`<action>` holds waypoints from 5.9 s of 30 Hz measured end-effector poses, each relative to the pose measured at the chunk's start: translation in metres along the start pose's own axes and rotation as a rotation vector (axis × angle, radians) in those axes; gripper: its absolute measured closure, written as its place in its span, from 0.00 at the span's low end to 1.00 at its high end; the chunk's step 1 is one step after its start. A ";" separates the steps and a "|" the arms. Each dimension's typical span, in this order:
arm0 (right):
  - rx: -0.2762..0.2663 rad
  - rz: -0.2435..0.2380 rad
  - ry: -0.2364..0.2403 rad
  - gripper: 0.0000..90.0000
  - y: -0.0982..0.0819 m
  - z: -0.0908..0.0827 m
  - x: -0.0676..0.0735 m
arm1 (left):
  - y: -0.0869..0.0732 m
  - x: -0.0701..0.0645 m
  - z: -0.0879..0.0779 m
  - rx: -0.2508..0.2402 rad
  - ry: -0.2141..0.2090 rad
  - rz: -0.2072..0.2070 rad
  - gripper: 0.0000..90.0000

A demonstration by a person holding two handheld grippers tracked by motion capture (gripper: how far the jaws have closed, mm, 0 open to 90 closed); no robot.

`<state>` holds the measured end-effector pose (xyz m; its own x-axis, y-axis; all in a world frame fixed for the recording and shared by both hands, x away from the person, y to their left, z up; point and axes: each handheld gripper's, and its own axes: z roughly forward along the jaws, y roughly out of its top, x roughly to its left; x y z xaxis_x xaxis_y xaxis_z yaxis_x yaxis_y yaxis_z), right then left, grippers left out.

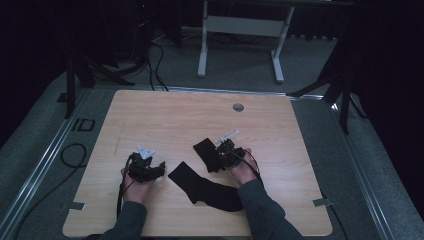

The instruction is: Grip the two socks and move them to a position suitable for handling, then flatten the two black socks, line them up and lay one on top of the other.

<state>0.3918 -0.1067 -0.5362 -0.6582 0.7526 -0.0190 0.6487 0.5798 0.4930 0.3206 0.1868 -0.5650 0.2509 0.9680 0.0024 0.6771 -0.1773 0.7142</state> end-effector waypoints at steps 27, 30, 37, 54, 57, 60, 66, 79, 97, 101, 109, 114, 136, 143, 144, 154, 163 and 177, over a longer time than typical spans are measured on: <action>-0.042 0.004 -0.002 0.96 0.002 -0.015 0.004 | 0.000 0.000 0.000 0.000 0.001 -0.001 0.38; -0.052 0.005 0.001 0.96 0.002 -0.021 0.003 | 0.000 0.000 0.000 0.000 0.001 -0.001 0.38; -0.082 0.007 0.017 0.95 0.002 -0.034 -0.001 | 0.000 0.000 0.000 0.000 0.002 0.001 0.38; -0.071 -0.029 -0.022 0.96 -0.020 -0.066 -0.015 | 0.000 0.000 0.000 -0.001 0.001 -0.002 0.38; -0.070 -0.022 -0.031 0.96 -0.026 -0.069 -0.019 | 0.000 -0.001 0.000 -0.002 0.001 -0.003 0.38; -0.065 0.004 -0.040 0.95 -0.037 -0.074 -0.029 | 0.000 -0.001 0.000 -0.001 0.001 -0.002 0.38; -0.019 0.024 -0.083 0.96 -0.054 -0.072 -0.044 | 0.000 0.000 0.000 0.001 0.001 0.000 0.38; -0.045 0.078 -0.112 0.74 -0.070 -0.077 -0.068 | 0.000 -0.001 0.000 -0.001 0.003 -0.002 0.38; -0.124 -0.208 0.043 0.67 0.012 -0.018 -0.009 | 0.000 0.000 0.000 0.000 -0.001 0.002 0.38; -0.093 -0.221 0.065 0.62 0.018 -0.003 -0.006 | 0.000 0.000 0.000 0.000 -0.001 0.001 0.38; -0.033 -0.182 0.119 0.56 0.020 0.017 -0.006 | 0.000 0.000 0.000 0.001 0.000 0.003 0.38; -0.026 -0.160 0.100 0.80 0.024 0.017 -0.003 | 0.000 -0.001 0.000 0.002 0.000 0.002 0.38; -0.182 -0.085 0.155 0.93 0.036 -0.045 0.015 | 0.000 -0.002 0.000 -0.004 -0.001 0.004 0.37; -0.217 -0.101 0.150 0.93 0.035 -0.068 0.021 | 0.000 -0.002 0.000 -0.004 -0.002 0.004 0.37; -0.225 -0.103 0.152 0.93 0.035 -0.071 0.022 | 0.000 -0.002 0.000 -0.003 -0.002 0.004 0.37; -0.233 -0.102 0.140 0.93 0.022 -0.094 0.034 | 0.000 -0.002 0.000 -0.002 -0.002 0.003 0.37; -0.240 -0.085 0.142 0.93 0.009 -0.105 0.051 | -0.001 -0.003 0.000 -0.006 -0.001 0.002 0.37; -0.293 -0.118 0.127 0.92 0.010 -0.132 0.071 | -0.001 -0.003 0.000 -0.009 0.001 0.002 0.37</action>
<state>0.3014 -0.0888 -0.4173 -0.7763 0.6302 0.0086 0.4403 0.5325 0.7229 0.3197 0.1842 -0.5658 0.2518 0.9678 0.0041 0.6705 -0.1776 0.7203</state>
